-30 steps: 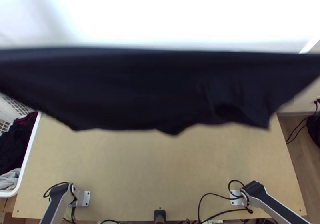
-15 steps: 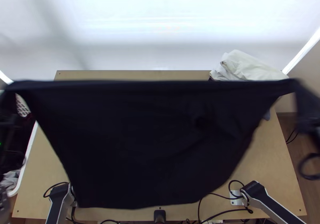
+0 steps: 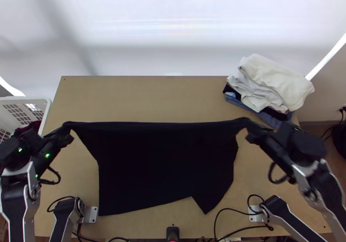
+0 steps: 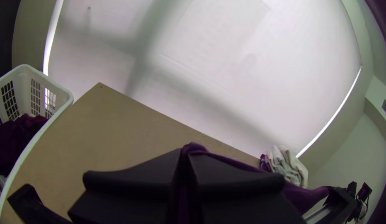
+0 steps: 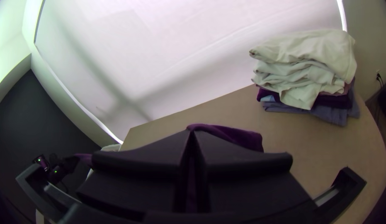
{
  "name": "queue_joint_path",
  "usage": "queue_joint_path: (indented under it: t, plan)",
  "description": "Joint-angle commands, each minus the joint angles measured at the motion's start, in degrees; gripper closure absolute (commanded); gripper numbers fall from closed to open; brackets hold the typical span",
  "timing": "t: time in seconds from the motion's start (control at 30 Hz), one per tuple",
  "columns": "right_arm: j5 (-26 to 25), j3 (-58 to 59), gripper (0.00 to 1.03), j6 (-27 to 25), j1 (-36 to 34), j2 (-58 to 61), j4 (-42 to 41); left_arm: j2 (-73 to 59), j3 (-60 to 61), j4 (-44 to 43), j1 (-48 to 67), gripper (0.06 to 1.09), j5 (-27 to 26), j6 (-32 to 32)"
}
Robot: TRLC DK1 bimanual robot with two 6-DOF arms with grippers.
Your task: Fold the t-shirt
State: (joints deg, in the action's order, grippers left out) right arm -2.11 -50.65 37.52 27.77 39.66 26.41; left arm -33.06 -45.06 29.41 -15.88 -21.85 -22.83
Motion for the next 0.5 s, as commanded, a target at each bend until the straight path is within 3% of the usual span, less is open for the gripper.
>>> queue_joint_path:
  t: [0.0, 0.27, 0.47]
  plan:
    - [1.2, 1.7, 1.00, 1.4, -1.8, 4.3, -5.4, -4.1, 1.7, -3.7, 0.3, 1.05, 0.6, 1.2]
    - [8.8, -4.5, 1.00, 3.1, -12.0, 24.0, -7.8, -20.2, -1.3, -7.8, 0.2, 1.05, 0.6, 2.6]
    - [9.0, -13.9, 1.00, 3.1, -16.3, 39.0, -5.8, -36.8, -10.3, -5.4, 0.3, 1.05, 0.9, 2.6]
